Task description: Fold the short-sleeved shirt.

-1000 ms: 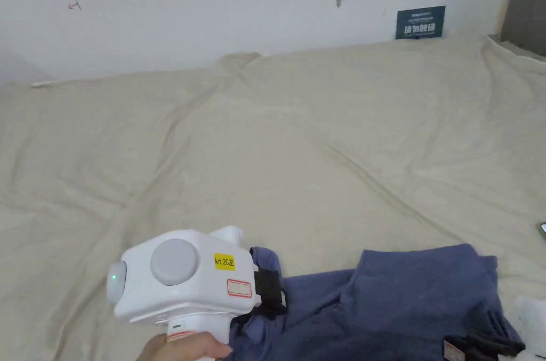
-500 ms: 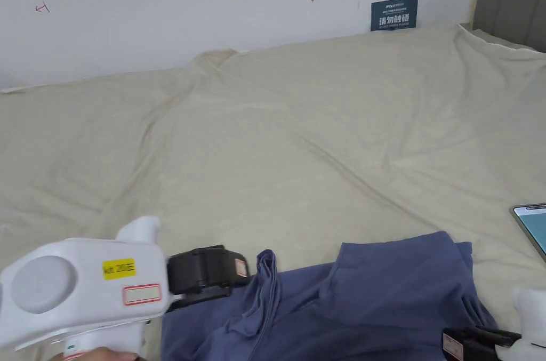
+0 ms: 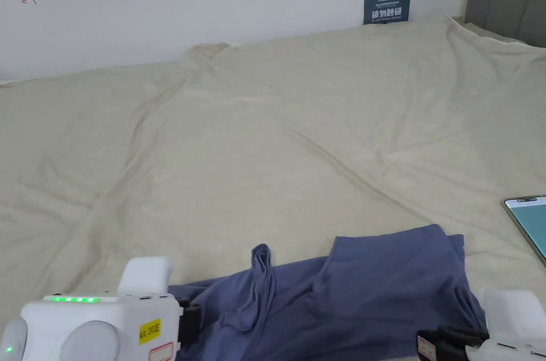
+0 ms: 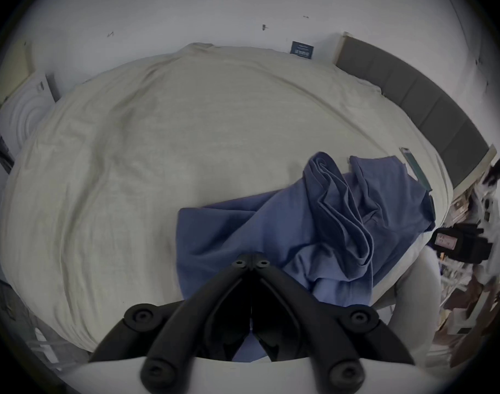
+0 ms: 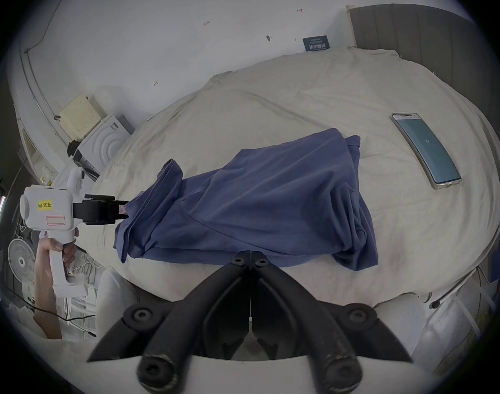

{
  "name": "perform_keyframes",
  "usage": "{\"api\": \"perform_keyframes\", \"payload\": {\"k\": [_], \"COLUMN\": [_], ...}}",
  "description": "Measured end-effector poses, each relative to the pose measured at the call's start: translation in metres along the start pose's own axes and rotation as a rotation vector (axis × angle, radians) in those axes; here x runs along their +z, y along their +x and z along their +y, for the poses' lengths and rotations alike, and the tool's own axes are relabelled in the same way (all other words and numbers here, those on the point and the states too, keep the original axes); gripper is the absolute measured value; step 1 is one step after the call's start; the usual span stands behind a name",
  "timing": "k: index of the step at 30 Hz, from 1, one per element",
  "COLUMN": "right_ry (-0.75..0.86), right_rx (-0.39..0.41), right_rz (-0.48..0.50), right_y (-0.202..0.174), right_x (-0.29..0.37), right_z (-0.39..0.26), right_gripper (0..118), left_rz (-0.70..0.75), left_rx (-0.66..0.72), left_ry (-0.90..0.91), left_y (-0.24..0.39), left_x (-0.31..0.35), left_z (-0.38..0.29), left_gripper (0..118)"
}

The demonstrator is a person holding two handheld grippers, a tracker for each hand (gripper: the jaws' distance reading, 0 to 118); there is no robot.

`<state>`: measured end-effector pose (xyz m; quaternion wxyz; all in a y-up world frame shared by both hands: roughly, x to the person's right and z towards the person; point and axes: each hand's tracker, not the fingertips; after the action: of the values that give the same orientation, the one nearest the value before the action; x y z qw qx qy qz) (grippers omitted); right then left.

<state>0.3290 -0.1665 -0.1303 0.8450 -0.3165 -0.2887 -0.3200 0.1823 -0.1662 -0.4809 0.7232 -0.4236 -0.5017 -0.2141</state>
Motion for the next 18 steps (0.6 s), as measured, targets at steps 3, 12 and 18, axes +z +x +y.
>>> {"api": "perform_keyframes", "payload": {"k": [3,12,18], "right_ry": [0.001,-0.008,-0.006], "right_rx": [-0.005,-0.032,-0.037], "right_rz": [-0.002,-0.009,-0.015], "right_y": [0.004,0.016,0.021], "right_x": [0.002,-0.001,0.003], "right_z": [-0.001,-0.005,-0.005], "right_gripper": [0,0,0], "left_rz": [0.004,-0.163,-0.305], "left_rx": [-0.038,-0.063,0.048], "left_ry": [0.008,-0.089,-0.069], "left_y": [0.009,0.039,0.053], "left_x": [-0.002,-0.026,-0.026], "left_z": [0.001,-0.006,0.005], "left_gripper": [0,0,0]}}
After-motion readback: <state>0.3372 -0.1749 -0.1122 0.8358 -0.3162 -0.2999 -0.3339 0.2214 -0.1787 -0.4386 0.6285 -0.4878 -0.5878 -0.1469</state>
